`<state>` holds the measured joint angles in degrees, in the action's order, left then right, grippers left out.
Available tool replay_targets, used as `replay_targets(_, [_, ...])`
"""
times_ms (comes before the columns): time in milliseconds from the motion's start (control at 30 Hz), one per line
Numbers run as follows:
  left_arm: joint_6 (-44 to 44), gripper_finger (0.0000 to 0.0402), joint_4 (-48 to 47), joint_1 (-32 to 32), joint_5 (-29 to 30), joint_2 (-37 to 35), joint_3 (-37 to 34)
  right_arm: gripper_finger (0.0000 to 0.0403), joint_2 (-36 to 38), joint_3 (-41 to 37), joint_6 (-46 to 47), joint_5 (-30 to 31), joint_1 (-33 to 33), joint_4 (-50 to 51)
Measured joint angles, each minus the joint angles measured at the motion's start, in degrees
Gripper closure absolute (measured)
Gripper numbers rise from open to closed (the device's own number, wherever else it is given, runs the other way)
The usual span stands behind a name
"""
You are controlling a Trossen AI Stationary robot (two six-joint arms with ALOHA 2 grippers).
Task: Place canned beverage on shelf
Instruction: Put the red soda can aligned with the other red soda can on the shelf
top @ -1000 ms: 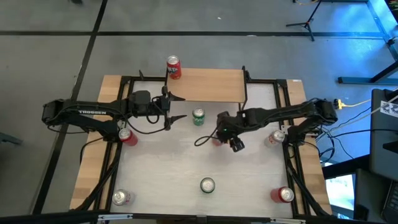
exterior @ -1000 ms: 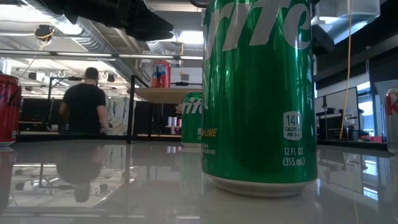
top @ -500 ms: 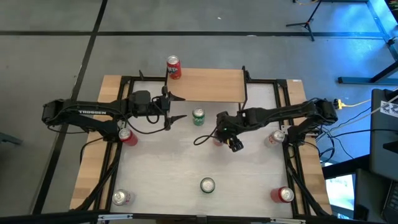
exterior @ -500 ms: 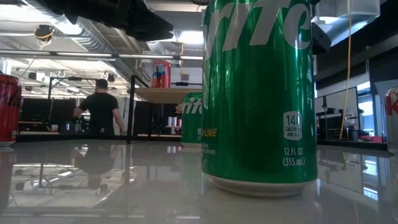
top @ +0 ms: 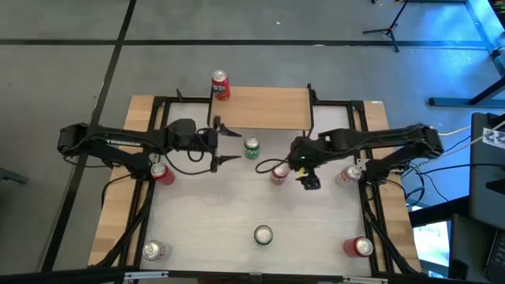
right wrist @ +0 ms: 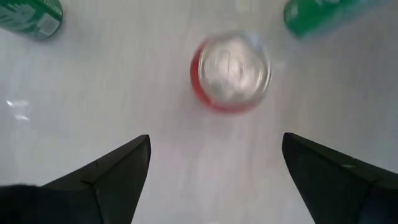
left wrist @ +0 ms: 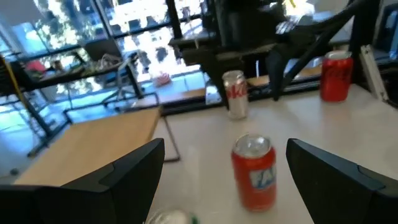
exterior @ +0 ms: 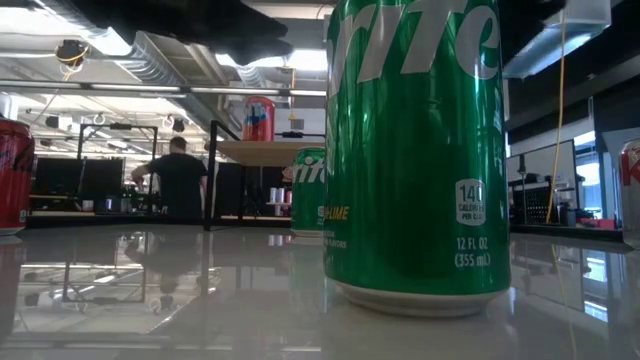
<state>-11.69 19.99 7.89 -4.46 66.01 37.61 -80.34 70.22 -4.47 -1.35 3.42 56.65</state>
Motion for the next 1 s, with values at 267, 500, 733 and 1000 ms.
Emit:
replay_targets(267, [3.8,0.0074,-1.8,-2.2,-1.8,11.2,7.9,0.0042,12.1,-14.5,7.5,-0.2,0.0,-9.2])
replay_targets(500, [4.4,0.0074,-11.2,-4.4,-2.4,21.5,18.0,0.0042,16.5,-21.6,9.6,0.3,0.0,-18.0])
replay_targets(733, [2.7,0.0074,-20.4,-4.8,-7.1,29.8,28.3,0.0042,15.9,-22.4,9.1,0.4,0.0,-21.9])
replay_targets(1000, [-1.0,0.0074,-19.7,-2.4,-10.7,36.2,33.4,0.0042,16.0,-22.4,10.1,0.5,0.0,-22.4])
